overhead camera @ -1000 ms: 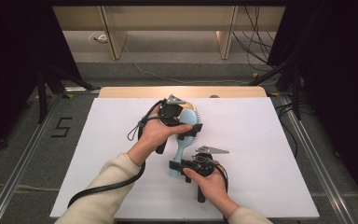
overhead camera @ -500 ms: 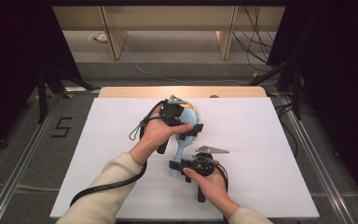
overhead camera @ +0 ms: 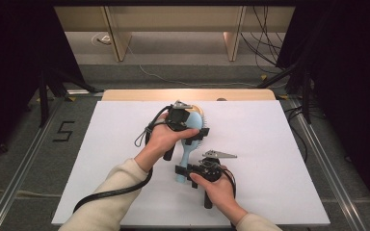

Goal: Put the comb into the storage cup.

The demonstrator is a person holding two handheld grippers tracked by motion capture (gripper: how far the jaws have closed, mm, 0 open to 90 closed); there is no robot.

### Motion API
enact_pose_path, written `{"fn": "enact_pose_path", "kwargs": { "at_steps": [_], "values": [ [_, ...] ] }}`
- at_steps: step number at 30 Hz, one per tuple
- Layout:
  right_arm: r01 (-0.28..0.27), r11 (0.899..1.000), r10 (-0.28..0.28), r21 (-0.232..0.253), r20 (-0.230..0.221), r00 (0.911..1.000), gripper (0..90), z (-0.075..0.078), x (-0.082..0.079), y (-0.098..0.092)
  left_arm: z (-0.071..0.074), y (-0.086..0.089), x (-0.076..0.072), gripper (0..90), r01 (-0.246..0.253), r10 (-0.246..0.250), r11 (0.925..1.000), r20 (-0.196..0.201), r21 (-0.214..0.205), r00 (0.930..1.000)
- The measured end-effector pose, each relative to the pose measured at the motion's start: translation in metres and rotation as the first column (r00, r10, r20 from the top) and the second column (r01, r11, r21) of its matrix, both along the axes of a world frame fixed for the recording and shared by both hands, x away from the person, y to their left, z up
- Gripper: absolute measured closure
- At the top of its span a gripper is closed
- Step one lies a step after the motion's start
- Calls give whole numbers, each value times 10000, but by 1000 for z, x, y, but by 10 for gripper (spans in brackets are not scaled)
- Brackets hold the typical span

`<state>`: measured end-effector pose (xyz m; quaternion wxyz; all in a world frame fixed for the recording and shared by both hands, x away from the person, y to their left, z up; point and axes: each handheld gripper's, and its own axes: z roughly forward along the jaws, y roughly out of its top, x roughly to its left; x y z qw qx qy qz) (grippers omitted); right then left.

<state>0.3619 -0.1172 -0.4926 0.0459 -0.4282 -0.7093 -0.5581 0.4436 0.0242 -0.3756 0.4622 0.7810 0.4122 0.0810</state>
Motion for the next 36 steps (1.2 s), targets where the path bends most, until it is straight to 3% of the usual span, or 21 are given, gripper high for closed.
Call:
{"fn": "enact_pose_path", "kwargs": {
  "at_steps": [8,19,28,36],
  "values": [
    [-31,10000,32,-55,66,10000,667,-1,1,0,-1,0,-1,186,-97,99,9998,63,-173,9999],
    [27,9999,-20,-141,488,9988,650,1,2,-1,8,-2,-10,191,-40,31,9998,503,176,9987],
    [436,9983,-405,-395,763,9963,424,5,6,-4,10,-3,-13,197,-15,-22,9988,783,483,9969],
    [705,9950,-604,-710,1358,9889,310,10,7,-5,15,-2,-15,203,-149,79,9983,1218,572,9925]
  ]
}}
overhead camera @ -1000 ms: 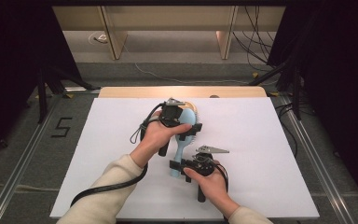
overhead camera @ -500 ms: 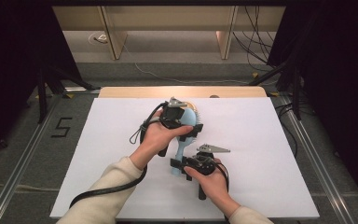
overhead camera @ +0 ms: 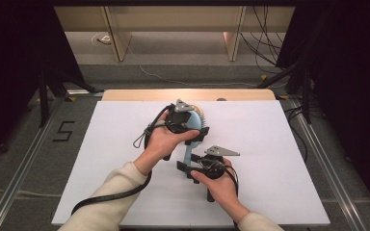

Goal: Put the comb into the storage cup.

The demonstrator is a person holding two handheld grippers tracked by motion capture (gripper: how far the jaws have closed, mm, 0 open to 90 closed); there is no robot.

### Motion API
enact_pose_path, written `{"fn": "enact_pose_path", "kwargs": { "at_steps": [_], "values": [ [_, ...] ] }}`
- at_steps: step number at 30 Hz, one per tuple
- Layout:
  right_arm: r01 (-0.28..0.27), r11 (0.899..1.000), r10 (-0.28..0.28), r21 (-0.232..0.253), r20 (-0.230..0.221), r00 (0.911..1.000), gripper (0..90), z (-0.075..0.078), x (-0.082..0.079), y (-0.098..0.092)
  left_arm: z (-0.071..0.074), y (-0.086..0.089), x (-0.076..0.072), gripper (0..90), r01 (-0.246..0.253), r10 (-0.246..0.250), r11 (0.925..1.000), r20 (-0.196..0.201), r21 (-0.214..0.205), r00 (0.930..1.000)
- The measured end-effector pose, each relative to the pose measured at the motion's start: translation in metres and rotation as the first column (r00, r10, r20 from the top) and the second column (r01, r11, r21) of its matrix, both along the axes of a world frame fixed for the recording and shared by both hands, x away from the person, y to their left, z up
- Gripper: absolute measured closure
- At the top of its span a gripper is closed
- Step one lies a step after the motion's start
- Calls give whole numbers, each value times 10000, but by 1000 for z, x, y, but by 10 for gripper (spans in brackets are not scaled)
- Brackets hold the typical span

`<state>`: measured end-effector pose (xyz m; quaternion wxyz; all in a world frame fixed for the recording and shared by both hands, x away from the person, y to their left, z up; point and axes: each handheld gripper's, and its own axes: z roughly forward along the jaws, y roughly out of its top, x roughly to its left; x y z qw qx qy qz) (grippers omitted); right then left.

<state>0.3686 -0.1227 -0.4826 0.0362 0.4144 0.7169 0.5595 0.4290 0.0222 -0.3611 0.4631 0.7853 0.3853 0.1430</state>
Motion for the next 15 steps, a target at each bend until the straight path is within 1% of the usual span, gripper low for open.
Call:
{"fn": "enact_pose_path", "kwargs": {
  "at_steps": [3,7,9,10,11,15],
  "values": [
    [115,9999,-113,-111,188,9998,281,1,0,-1,3,1,0,203,30,-30,10000,65,28,10000],
    [281,9991,-266,-325,482,9985,242,4,1,-3,7,3,0,205,-40,40,10000,296,15,9996],
    [382,9986,-358,-364,637,9973,222,6,1,-4,10,4,-1,206,-63,62,10000,422,29,9991],
    [432,9981,-396,-446,791,9961,213,7,2,-4,10,4,-1,206,-87,85,10000,472,30,9988],
    [453,9978,-410,-494,835,9957,208,8,2,-5,11,5,-1,206,-142,144,9999,522,-32,9985],
    [577,9962,-498,-657,1163,9920,180,12,1,-7,14,7,0,206,-225,229,9997,602,-63,9979]
  ]
}}
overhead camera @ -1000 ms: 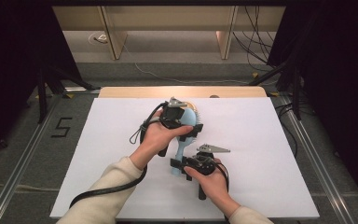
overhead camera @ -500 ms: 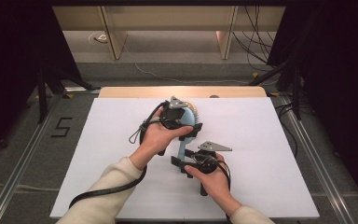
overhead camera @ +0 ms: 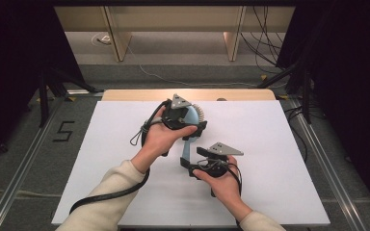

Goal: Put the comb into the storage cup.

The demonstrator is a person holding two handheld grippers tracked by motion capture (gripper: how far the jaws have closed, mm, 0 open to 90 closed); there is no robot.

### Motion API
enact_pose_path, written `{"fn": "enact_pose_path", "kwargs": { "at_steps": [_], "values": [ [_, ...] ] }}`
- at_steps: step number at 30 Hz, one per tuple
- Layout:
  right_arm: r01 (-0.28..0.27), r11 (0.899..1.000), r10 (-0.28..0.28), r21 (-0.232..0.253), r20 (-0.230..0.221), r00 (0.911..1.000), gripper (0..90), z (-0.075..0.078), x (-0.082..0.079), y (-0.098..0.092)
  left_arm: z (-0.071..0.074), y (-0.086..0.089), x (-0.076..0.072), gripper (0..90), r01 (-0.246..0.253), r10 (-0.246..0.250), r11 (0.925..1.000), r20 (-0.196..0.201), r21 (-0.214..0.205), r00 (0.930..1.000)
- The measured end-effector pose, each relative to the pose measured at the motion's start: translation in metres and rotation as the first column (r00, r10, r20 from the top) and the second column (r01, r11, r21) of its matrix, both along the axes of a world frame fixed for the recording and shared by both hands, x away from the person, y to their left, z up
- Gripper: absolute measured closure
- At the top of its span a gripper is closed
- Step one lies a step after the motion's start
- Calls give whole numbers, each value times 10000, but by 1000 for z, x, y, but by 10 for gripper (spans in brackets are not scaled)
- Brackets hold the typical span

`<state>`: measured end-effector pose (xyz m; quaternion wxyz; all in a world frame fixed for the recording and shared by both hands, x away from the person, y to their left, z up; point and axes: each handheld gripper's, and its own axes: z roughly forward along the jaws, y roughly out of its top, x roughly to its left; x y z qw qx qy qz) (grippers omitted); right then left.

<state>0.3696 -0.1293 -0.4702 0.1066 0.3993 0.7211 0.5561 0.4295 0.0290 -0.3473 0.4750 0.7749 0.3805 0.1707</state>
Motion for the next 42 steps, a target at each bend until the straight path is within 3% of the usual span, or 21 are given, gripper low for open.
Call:
{"fn": "enact_pose_path", "kwargs": {
  "at_steps": [6,24,42],
  "values": [
    [3,9992,13,-410,370,9993,161,3,1,-4,2,3,1,206,-121,121,9999,196,-3,9997],
    [-39,9944,118,-1054,745,9972,159,4,-2,-20,12,16,8,208,-652,664,9976,655,-215,9956],
    [90,9927,21,-1204,914,9958,159,7,-2,-36,21,23,17,209,-1035,1067,9940,1013,-368,9891]
  ]
}}
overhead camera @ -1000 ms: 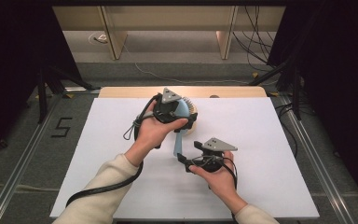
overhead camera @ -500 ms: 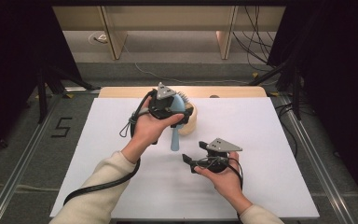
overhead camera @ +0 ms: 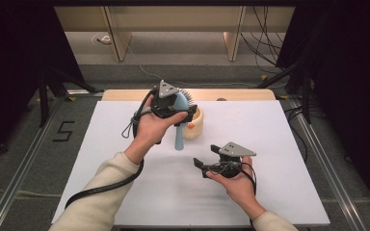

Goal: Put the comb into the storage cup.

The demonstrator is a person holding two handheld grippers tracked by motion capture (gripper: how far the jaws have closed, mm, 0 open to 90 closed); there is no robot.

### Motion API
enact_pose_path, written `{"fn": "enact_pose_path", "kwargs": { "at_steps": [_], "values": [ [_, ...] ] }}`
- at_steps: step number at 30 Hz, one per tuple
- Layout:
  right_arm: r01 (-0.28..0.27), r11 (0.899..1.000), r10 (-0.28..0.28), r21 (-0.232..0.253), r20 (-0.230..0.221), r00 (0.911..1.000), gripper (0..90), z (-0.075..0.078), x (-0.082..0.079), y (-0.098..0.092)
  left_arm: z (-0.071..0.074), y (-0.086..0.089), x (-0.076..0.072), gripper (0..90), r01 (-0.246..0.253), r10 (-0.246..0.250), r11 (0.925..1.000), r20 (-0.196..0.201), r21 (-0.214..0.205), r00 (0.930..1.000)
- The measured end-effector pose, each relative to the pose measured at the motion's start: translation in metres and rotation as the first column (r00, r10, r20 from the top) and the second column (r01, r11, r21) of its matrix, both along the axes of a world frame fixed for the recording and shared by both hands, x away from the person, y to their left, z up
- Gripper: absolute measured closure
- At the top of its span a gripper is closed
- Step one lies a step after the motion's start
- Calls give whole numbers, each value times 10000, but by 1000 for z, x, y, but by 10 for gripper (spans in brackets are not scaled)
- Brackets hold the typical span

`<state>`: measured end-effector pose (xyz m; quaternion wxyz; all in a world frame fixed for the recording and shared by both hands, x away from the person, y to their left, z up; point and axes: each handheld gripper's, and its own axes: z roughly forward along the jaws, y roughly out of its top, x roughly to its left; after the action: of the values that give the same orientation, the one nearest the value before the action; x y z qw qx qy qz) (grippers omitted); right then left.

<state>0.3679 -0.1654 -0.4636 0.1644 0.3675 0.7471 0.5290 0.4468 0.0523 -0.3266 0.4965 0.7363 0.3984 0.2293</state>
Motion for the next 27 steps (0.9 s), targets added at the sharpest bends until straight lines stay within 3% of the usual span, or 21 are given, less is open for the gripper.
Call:
{"fn": "enact_pose_path", "kwargs": {
  "at_steps": [27],
  "values": [
    [259,9996,-258,-74,172,9995,158,1,-3,-25,14,4,20,209,-426,429,9991,435,-90,9981]
  ]
}}
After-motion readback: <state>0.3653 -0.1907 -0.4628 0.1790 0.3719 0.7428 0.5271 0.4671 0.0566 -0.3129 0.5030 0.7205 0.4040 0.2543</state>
